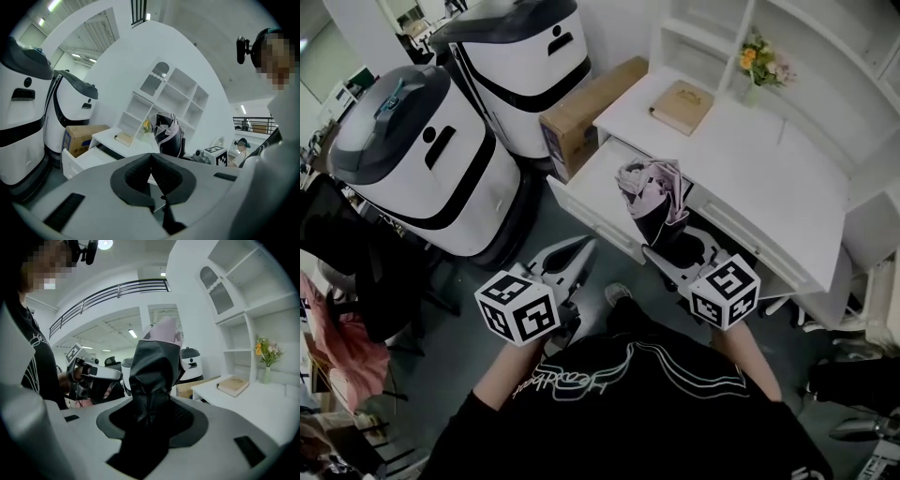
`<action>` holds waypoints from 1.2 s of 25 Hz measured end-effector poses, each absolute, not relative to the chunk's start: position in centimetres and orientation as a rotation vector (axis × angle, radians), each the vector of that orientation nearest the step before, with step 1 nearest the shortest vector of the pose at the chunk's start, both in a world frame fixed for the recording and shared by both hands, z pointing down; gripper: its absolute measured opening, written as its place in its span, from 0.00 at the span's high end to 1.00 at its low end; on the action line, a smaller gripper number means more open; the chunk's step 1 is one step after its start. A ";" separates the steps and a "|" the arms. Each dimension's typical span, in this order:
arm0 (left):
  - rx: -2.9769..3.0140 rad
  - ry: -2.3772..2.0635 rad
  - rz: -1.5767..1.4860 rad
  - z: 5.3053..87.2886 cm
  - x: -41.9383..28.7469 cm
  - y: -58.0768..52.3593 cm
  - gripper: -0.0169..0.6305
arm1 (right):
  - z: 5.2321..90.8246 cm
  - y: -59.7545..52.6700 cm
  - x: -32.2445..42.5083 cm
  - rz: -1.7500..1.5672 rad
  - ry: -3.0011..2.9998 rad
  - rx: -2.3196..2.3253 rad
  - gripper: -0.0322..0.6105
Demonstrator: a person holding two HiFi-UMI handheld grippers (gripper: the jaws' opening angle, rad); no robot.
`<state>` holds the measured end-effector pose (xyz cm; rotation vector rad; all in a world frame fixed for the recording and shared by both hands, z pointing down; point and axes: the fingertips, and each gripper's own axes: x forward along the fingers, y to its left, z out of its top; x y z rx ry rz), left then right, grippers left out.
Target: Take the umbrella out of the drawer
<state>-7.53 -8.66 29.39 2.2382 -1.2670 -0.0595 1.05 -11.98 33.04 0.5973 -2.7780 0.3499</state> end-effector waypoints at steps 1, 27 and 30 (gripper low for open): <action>2.245 -1.262 -0.055 29.3 -7.2 -8.7 0.94 | 33.0 -11.9 1.3 0.353 -2.777 0.598 0.63; 2.240 -1.242 -0.040 30.1 -6.8 -8.7 0.94 | 33.4 -12.2 1.7 0.389 -2.788 0.650 0.63; 2.241 -1.240 -0.040 30.2 -6.8 -8.7 0.94 | 33.6 -12.2 1.7 0.396 -2.785 0.650 0.63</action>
